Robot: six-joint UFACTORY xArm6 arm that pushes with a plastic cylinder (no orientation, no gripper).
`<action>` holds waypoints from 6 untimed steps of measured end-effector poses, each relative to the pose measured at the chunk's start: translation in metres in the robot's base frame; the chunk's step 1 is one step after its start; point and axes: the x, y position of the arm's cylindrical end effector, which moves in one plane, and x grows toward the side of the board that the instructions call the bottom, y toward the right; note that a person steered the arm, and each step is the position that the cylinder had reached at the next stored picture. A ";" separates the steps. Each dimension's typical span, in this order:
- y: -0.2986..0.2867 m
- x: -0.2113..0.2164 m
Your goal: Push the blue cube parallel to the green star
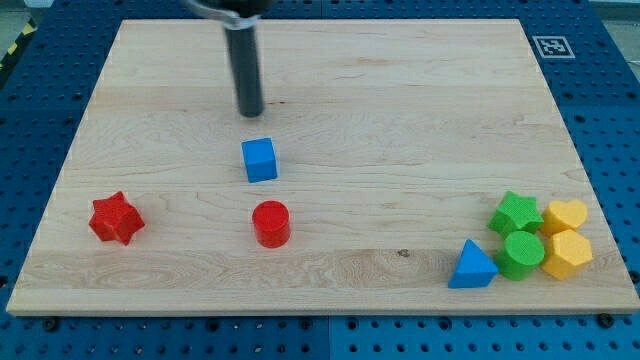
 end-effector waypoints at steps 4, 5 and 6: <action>0.063 0.083; 0.095 0.082; 0.139 0.080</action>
